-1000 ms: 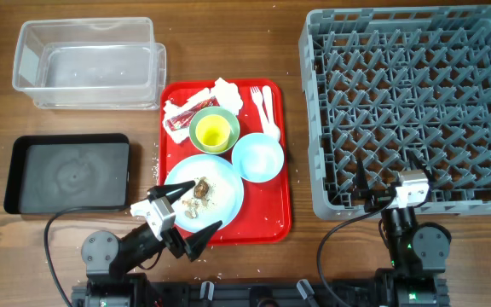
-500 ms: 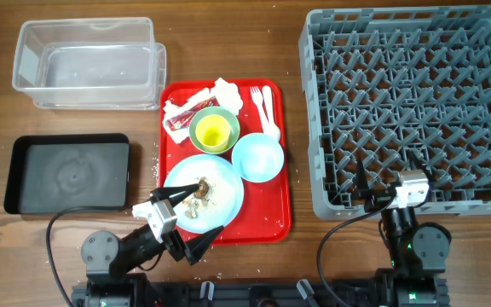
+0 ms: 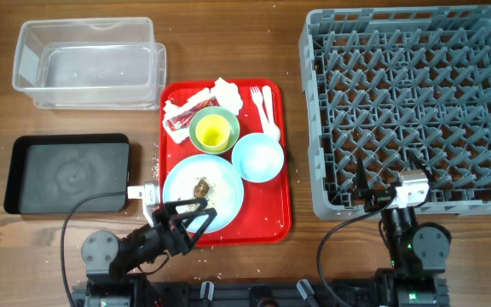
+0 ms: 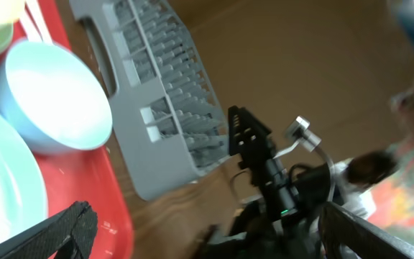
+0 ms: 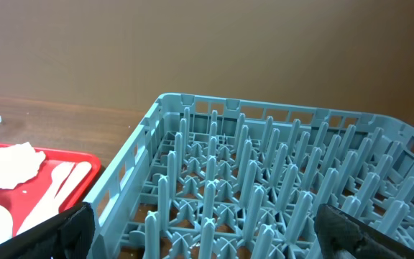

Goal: Sort waste into correct bins and load items into the dishwasher rack

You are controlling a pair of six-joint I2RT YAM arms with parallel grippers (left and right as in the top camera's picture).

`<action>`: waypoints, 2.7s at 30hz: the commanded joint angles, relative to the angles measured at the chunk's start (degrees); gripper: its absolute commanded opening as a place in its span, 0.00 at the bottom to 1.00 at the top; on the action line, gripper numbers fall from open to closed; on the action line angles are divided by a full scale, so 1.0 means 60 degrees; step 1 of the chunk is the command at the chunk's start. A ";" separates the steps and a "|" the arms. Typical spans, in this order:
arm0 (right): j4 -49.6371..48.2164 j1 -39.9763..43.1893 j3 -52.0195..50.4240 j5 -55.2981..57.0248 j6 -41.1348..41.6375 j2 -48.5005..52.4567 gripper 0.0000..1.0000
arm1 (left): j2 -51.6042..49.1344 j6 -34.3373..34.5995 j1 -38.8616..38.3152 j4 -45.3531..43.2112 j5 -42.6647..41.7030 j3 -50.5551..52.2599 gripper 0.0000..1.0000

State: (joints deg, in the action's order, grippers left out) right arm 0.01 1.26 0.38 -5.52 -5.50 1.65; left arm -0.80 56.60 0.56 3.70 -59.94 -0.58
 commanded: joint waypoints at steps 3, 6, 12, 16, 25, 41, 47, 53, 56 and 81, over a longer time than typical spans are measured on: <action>-0.0040 -0.0055 -0.0011 0.0091 -0.0084 -0.0044 1.00 | 0.0069 0.2153 0.0069 -0.0437 -0.0219 0.0044 1.00; -0.0040 -0.0055 -0.0011 0.0091 -0.0084 -0.0044 1.00 | 0.0069 0.2350 0.0069 -0.1042 -0.0233 0.0044 1.00; -0.0040 -0.0055 -0.0011 0.0091 -0.0084 -0.0044 1.00 | 0.0069 0.2397 0.0069 -0.1373 -0.0186 0.0044 1.00; -0.0040 -0.0055 -0.0015 0.0091 -0.0084 -0.0044 1.00 | 0.0069 0.2408 0.0069 -0.1373 -0.0025 0.0044 0.99; -0.0040 -0.0055 -0.0011 0.0091 -0.0084 -0.0044 1.00 | 0.0069 0.1858 0.0073 -0.1377 0.2000 -0.0306 0.99; -0.0040 -0.0055 -0.0011 0.0091 -0.0084 -0.0044 1.00 | -0.4586 -0.3807 0.0069 0.5803 0.4965 -0.7034 0.99; -0.0040 -0.0055 -0.0015 0.0091 -0.0084 -0.0044 0.99 | -0.6065 -0.3942 0.0069 0.8535 0.7191 -0.9843 1.00; -0.0040 -0.0055 -0.0015 0.0091 -0.0084 -0.0044 1.00 | -0.6051 -0.2761 0.0069 1.1788 1.0663 -1.2014 1.00; -0.0040 -0.0055 -0.0011 0.0091 -0.0084 -0.0044 1.00 | -0.6036 -0.2565 0.0069 1.2291 1.0979 -1.2695 1.00; -0.0040 -0.0055 -0.0011 0.0091 -0.0084 -0.0044 1.00 | -0.9712 -0.5370 0.0044 1.0579 1.0284 -1.3107 1.00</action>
State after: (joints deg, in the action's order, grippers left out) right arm 0.01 1.26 0.38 -5.52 -5.50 1.65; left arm -49.74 27.62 0.56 64.79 4.40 -79.26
